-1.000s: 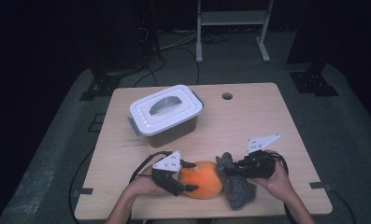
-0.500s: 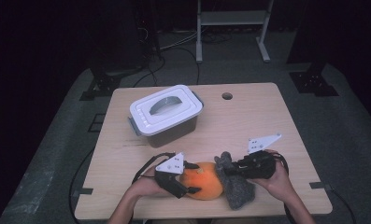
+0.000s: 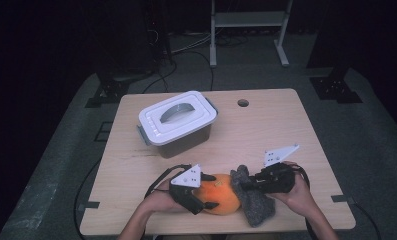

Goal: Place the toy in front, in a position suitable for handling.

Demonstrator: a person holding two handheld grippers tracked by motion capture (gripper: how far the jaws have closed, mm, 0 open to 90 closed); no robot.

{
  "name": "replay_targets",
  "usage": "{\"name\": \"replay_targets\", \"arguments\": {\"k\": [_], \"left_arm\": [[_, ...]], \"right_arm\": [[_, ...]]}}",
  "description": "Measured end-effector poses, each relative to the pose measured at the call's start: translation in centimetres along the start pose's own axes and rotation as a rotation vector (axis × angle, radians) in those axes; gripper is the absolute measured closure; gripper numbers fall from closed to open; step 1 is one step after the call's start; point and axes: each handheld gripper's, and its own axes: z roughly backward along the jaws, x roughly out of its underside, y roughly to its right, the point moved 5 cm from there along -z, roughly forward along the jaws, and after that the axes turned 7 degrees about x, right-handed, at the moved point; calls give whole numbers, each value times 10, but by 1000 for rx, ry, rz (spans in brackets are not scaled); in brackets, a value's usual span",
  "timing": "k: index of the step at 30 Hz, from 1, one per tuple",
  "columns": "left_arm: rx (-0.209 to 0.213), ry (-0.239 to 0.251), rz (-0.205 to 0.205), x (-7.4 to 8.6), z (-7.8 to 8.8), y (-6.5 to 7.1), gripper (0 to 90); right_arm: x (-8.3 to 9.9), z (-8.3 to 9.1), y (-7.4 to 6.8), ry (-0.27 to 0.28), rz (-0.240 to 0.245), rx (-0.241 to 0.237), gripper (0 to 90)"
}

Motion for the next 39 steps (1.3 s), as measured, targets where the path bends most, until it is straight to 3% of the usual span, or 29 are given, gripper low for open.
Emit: {"name": "replay_targets", "arguments": {"k": [4,6,12,15,18,22,24,28,31,36,39], "left_arm": [[-1,-5,-11,-1,-1,1,222],[2,2,-3,-2,0,1,220],[-26,-28,62,-1,2,-6,106],[-12,-29,67,1,2,-5,119],[-12,-32,46,1,3,-3,219],[-15,-32,16,-2,2,-1,309],[-16,-43,-20,-4,-1,2,316],[-11,-57,-51,-4,-2,5,316],[-5,-56,-51,-3,-1,5,324],[-5,-51,-40,-2,0,4,324],[-13,-51,-46,-5,0,4,326]], "right_arm": [[-7,-4,-7,-2,29,-4,757],[-4,-7,-6,-4,16,-24,757],[3,-6,-5,-10,2,-41,757],[5,-5,-4,-20,2,-48,756],[8,-4,0,-43,-2,-36,757],[0,4,-2,-1,9,-11,759],[-8,5,-8,32,24,-16,759],[-8,0,-12,9,37,-29,758],[-1,-2,-7,1,9,-46,758],[13,-1,5,-34,-26,-27,757],[9,4,7,-11,-28,-5,758]]}}
